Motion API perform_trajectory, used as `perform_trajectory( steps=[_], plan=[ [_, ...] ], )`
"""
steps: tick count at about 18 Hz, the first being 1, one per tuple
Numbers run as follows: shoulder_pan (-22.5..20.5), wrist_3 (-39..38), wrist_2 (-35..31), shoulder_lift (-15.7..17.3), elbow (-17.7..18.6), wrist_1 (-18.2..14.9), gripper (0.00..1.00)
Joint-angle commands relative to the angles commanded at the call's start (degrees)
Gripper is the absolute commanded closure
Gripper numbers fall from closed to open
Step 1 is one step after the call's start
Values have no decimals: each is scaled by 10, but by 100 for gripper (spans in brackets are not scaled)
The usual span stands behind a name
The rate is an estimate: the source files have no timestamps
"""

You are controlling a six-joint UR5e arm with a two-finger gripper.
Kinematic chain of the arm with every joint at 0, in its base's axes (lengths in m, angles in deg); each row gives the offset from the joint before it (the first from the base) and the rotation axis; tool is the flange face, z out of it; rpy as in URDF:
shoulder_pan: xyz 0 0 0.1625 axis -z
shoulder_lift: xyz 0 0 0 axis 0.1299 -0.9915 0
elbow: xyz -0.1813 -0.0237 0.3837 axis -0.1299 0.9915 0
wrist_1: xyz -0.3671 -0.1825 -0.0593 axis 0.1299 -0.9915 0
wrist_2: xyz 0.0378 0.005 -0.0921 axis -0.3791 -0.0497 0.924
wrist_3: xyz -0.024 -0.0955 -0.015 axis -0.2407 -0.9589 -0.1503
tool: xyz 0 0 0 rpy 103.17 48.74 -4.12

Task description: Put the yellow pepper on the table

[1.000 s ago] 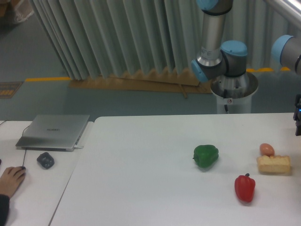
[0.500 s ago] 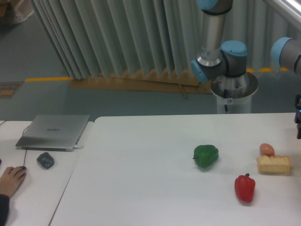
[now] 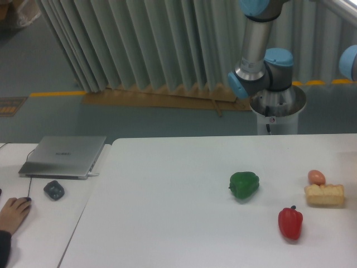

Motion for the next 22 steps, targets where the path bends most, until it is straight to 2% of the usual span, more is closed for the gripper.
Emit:
perform_trajectory(
  steps=[1, 3, 8, 11, 22],
  plan=[
    [0, 13, -16, -11, -10, 3, 0],
    [0, 41, -40, -22, -14, 28, 0],
    [-13, 63, -41, -52, -19, 77, 0],
    [-21, 68, -41, -59, -19, 85, 0],
    [-25, 64, -41, -91, 0, 148, 0]
  ],
)
